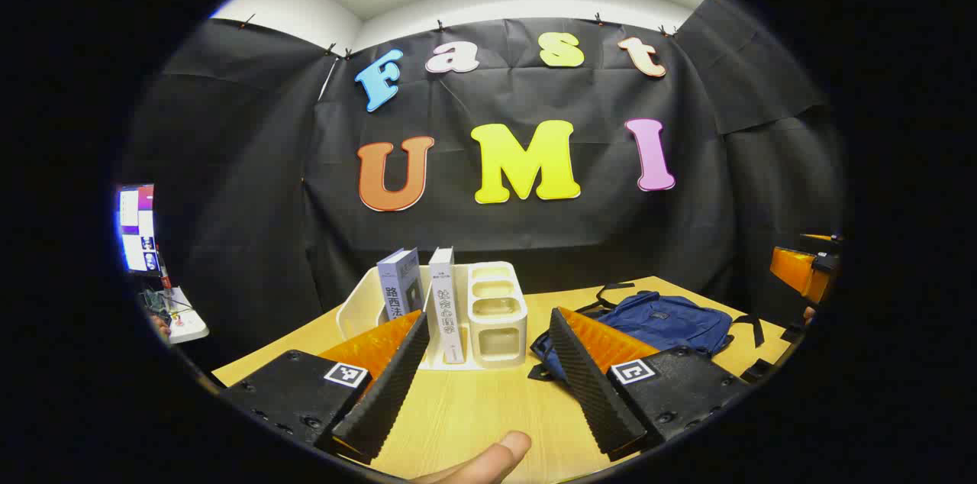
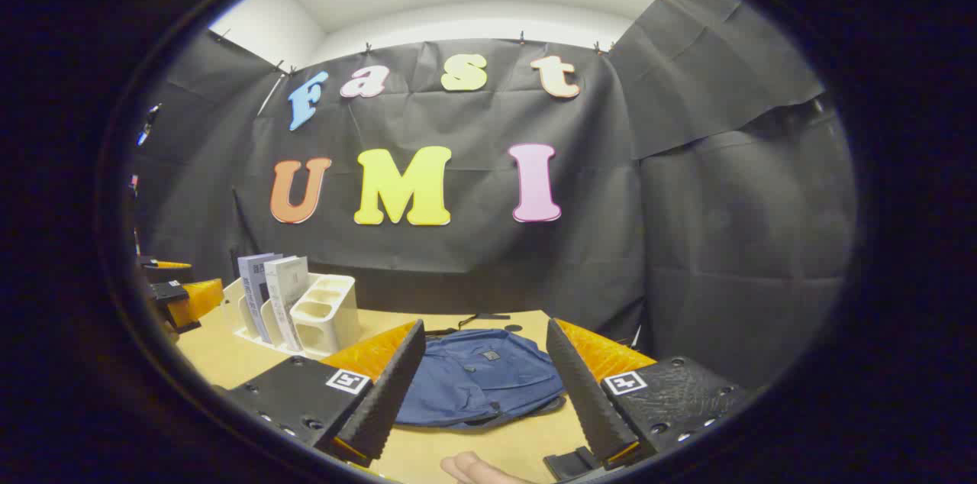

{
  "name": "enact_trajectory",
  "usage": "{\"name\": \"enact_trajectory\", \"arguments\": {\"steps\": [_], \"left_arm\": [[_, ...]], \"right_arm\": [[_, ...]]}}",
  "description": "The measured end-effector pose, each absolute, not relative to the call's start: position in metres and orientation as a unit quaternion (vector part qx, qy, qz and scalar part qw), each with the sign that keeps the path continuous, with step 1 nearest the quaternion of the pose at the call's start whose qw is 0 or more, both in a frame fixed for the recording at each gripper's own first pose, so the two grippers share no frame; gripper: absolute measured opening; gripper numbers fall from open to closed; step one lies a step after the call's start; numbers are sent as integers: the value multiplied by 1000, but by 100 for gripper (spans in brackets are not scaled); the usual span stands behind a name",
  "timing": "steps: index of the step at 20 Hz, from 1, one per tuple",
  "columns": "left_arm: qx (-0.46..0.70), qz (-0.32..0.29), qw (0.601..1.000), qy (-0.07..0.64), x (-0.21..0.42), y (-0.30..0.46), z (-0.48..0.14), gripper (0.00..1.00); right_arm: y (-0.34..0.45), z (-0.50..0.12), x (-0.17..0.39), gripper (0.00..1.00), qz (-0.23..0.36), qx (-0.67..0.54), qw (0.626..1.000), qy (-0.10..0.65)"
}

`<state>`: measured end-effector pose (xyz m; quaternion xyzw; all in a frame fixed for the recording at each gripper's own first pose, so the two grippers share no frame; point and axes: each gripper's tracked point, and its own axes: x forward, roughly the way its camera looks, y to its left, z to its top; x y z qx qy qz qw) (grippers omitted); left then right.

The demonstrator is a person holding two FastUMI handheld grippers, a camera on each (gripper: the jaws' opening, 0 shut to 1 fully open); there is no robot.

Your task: Open the schoolbag, grab two books from the bookshelf and put them into the schoolbag.

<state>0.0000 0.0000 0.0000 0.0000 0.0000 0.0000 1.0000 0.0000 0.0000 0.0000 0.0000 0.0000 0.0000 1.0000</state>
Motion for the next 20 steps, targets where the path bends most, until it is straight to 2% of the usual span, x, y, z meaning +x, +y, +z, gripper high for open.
{"name": "enact_trajectory", "arguments": {"steps": [4, 5, 12, 17, 18, 20], "left_arm": [[-19, -7, 1000, 11, -10, 15, -7, 100], [-24, -9, 1000, 15, -9, 19, -9, 100], [-23, -3, 1000, 19, -10, 38, -9, 99], [-16, 12, 1000, 14, -15, 58, -7, 99], [-18, 13, 1000, 13, -16, 61, -5, 99], [-19, 13, 1000, 11, -18, 65, -3, 99]], "right_arm": [[13, 17, -12, 98, 7, -8, 1000, -9], [9, 17, -12, 95, 2, -20, 1000, -13], [9, 13, -24, 97, -17, -47, 999, 9], [18, 0, -26, 98, -10, -54, 998, 28], [20, -1, -27, 95, -10, -55, 998, 30], [23, -2, -26, 98, -8, -55, 998, 33]]}}
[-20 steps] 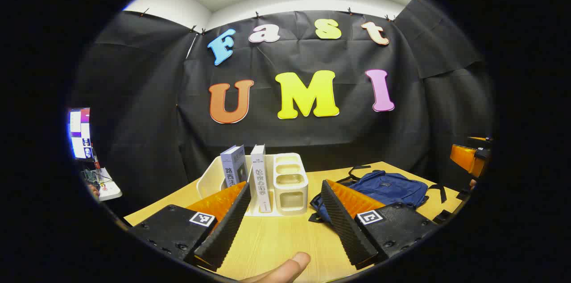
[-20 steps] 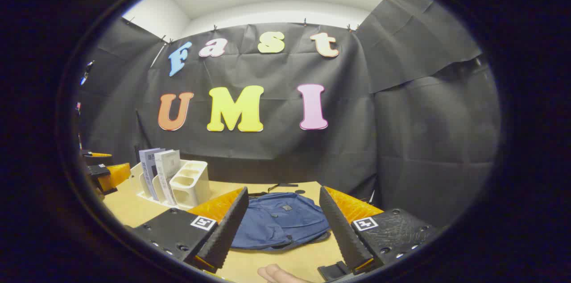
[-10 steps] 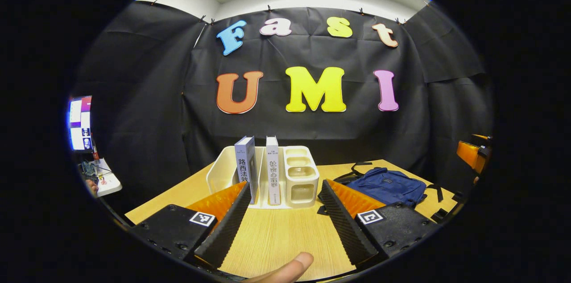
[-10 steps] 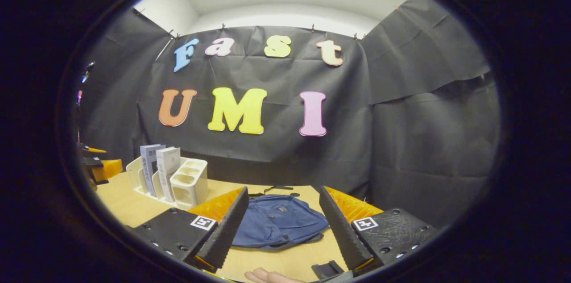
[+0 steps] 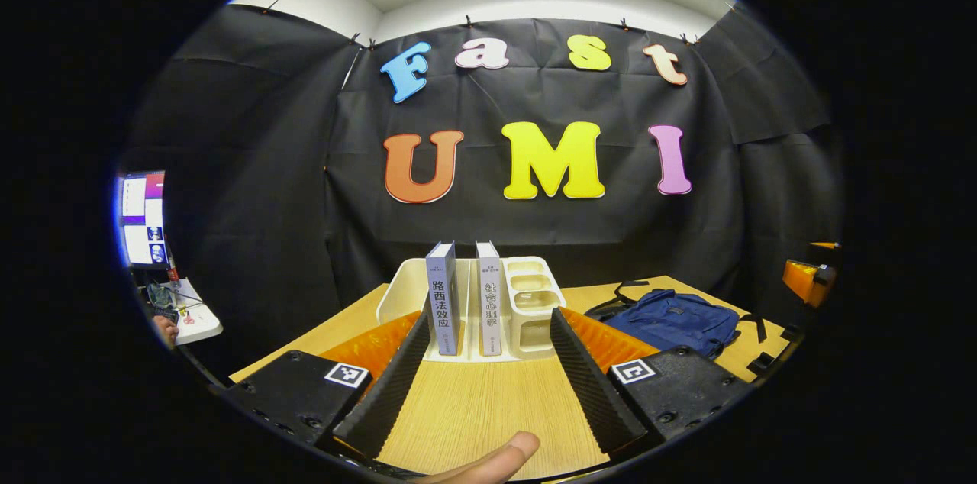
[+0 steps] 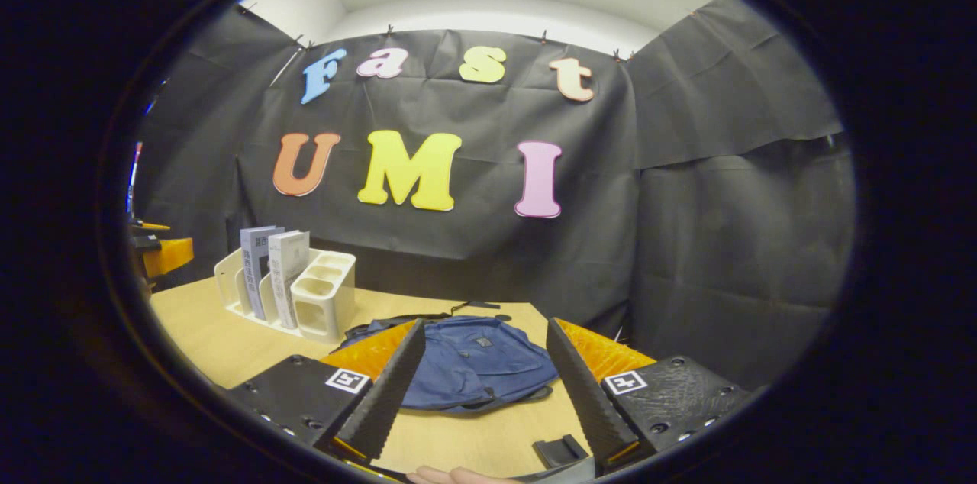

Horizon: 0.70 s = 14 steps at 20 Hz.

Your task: Open the schoolbag, grab two books from the bookshelf and put them into the schoolbag.

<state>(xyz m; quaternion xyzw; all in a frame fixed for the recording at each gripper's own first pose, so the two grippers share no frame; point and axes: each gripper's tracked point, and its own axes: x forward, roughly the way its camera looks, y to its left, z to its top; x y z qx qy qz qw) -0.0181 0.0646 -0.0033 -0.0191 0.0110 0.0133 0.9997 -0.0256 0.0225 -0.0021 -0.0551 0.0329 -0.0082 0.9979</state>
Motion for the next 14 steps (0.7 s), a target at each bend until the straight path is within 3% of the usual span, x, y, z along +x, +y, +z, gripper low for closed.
{"name": "enact_trajectory", "arguments": {"steps": [14], "left_arm": [[-14, -1, 1000, 24, -10, 58, -16, 99]], "right_arm": [[96, -64, 27, 96, 50, -69, 990, 108]]}}
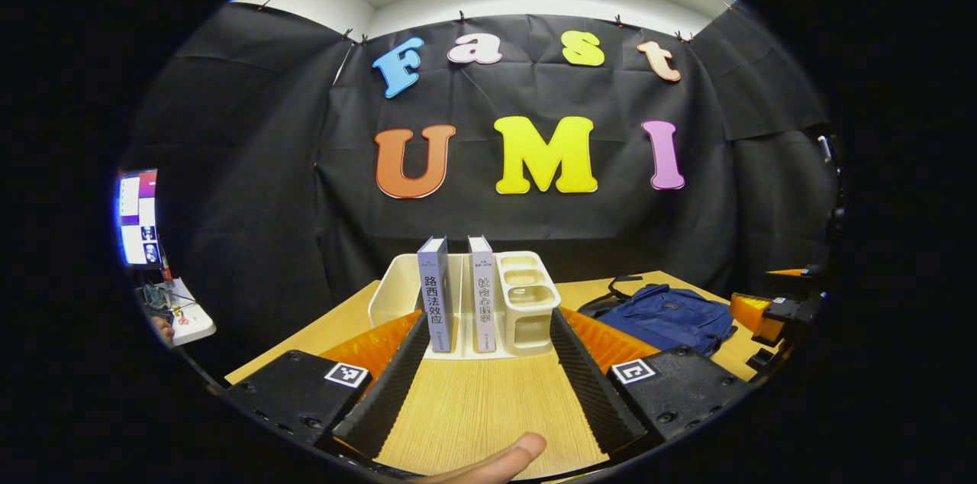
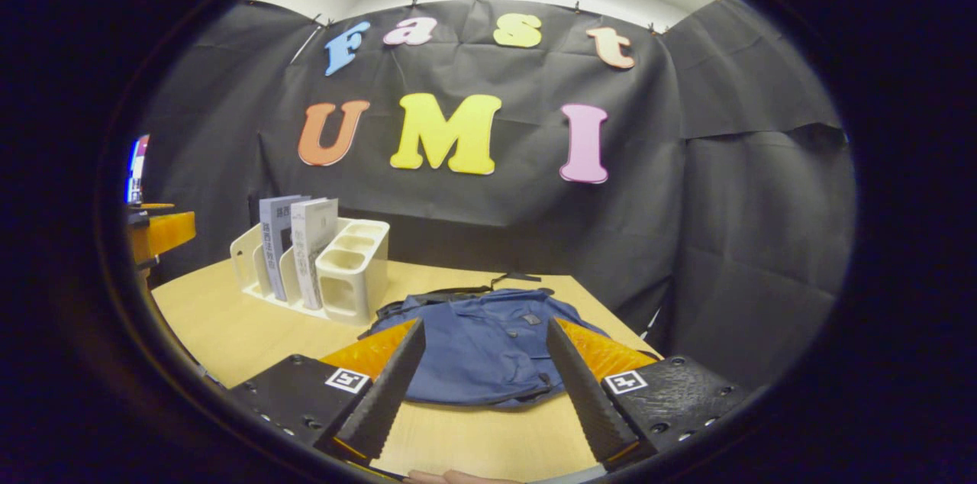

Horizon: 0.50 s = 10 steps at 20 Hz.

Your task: Open the schoolbag, grab two books from the bookshelf and put them into the schoolbag.

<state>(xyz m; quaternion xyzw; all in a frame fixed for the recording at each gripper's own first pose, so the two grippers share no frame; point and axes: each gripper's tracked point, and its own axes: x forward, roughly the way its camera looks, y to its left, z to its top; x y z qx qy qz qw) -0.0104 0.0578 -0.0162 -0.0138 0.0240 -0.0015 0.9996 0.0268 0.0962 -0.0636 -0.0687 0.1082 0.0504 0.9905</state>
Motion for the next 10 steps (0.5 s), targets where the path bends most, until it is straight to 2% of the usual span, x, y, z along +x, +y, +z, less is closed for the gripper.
{"name": "enact_trajectory", "arguments": {"steps": [5, 6, 7, 8, 10], "left_arm": [[-10, 10, 1000, 28, -6, 69, -20, 99], [-11, 16, 999, 28, -5, 75, -19, 99], [-11, 26, 999, 31, -4, 80, -21, 99], [-10, 37, 999, 33, -4, 88, -21, 99], [-7, 57, 998, 31, -6, 99, -19, 99]], "right_arm": [[138, -106, 50, 98, 78, -115, 980, 144], [150, -116, 53, 96, 89, -120, 976, 155], [160, -127, 57, 99, 98, -124, 973, 168], [170, -137, 62, 95, 104, -128, 969, 182], [188, -156, 71, 95, 113, -147, 961, 203]]}}
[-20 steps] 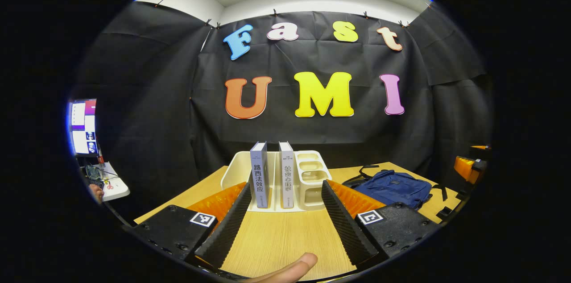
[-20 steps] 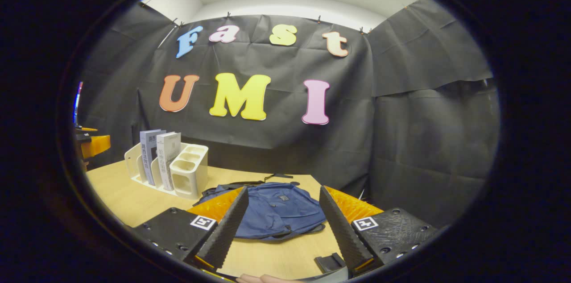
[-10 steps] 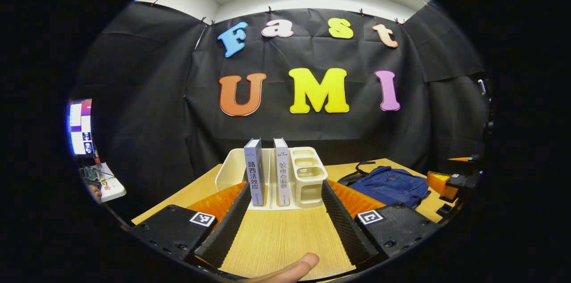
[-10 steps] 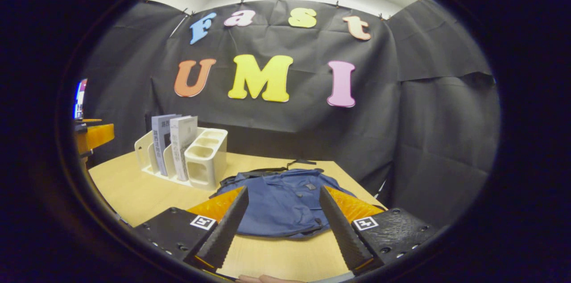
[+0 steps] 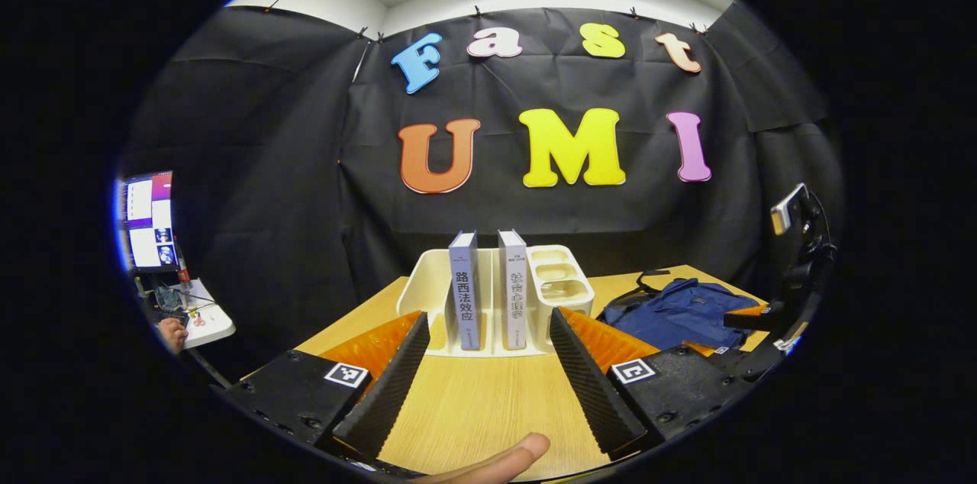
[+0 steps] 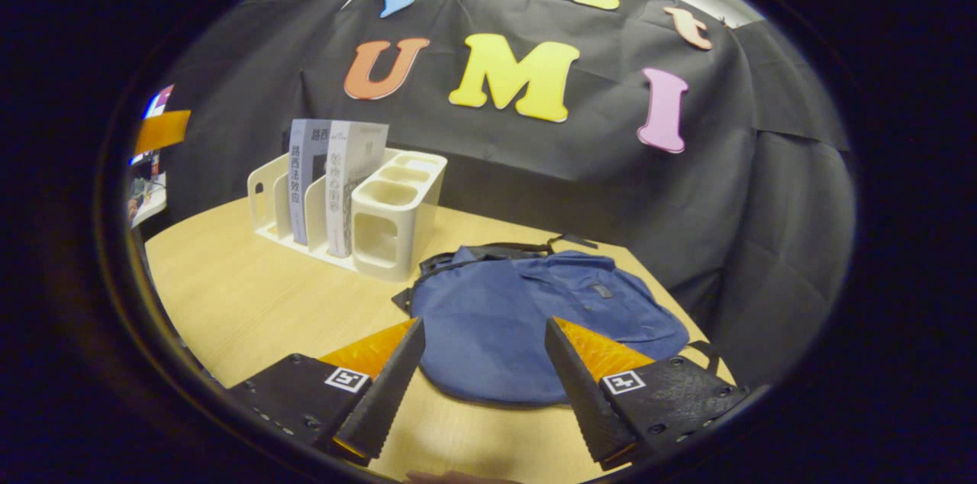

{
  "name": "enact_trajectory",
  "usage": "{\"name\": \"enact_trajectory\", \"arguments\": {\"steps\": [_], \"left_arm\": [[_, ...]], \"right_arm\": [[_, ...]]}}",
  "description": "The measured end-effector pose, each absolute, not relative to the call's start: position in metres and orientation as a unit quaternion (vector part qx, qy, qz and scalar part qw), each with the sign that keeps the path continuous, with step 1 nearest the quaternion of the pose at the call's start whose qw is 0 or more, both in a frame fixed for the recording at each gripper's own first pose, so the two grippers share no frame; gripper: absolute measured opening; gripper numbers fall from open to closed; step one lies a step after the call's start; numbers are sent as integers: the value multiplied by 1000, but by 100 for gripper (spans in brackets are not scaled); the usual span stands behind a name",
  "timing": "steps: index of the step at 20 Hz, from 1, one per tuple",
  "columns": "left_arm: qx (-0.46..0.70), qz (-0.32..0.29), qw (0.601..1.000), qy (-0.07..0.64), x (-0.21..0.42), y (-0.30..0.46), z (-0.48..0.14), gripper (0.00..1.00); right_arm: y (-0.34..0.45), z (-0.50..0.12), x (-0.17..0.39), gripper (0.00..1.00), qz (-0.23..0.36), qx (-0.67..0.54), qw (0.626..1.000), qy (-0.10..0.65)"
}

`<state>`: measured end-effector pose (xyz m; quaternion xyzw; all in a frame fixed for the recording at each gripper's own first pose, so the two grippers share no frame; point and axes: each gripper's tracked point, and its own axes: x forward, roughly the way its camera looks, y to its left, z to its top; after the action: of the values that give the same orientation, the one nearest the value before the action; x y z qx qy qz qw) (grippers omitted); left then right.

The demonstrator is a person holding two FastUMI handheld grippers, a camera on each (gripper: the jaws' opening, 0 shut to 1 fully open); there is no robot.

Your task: Open the schoolbag, grab two books from the bookshelf and put them into the schoolbag.

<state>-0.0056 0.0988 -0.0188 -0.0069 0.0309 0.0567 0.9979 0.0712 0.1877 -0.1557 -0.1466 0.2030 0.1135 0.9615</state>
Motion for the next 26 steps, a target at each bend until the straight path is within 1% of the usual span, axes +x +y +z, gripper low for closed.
{"name": "enact_trajectory", "arguments": {"steps": [1, 3, 4, 6, 7, 8, 10, 12, 16, 17, 18, 19, 22, 24, 25, 26], "left_arm": [[-5, 60, 998, 28, -7, 101, -18, 99], [-4, 63, 998, 26, -7, 105, -16, 99], [-4, 64, 998, 27, -5, 106, -17, 99], [-3, 66, 997, 30, -6, 105, -19, 99], [-2, 71, 997, 31, -6, 108, -19, 99], [0, 79, 997, 28, -6, 109, -18, 99], [4, 85, 996, 23, -6, 109, -15, 99], [5, 74, 997, 20, -7, 106, -13, 99], [4, 64, 998, 16, -8, 105, -12, 99], [2, 63, 998, 17, -8, 106, -13, 99], [0, 64, 998, 19, -8, 106, -14, 99], [0, 65, 998, 21, -8, 107, -15, 99], [-3, 69, 997, 22, -7, 108, -16, 99], [-6, 71, 997, 25, -7, 109, -17, 99], [-6, 72, 997, 25, -6, 109, -18, 99], [-6, 73, 997, 26, -6, 110, -18, 99]], "right_arm": [[191, -164, 76, 98, 111, -163, 958, 210], [200, -178, 84, 92, 109, -189, 950, 222], [207, -185, 87, 95, 109, -198, 947, 230], [220, -200, 94, 95, 110, -222, 939, 240], [224, -208, 97, 98, 106, -241, 933, 246], [225, -213, 102, 94, 98, -266, 926, 248], [226, -220, 113, 94, 75, -314, 914, 245], [231, -232, 118, 93, 69, -337, 903, 256], [236, -228, 133, 91, 44, -382, 892, 239], [232, -226, 136, 87, 30, -394, 888, 237], [229, -223, 137, 94, 16, -405, 883, 236], [230, -223, 137, 86, 19, -406, 882, 239], [237, -219, 135, 84, 22, -405, 882, 238], [234, -211, 136, 66, 17, -396, 887, 236], [231, -207, 137, 66, 11, -393, 889, 234], [230, -201, 139, 73, 9, -388, 892, 231]]}}
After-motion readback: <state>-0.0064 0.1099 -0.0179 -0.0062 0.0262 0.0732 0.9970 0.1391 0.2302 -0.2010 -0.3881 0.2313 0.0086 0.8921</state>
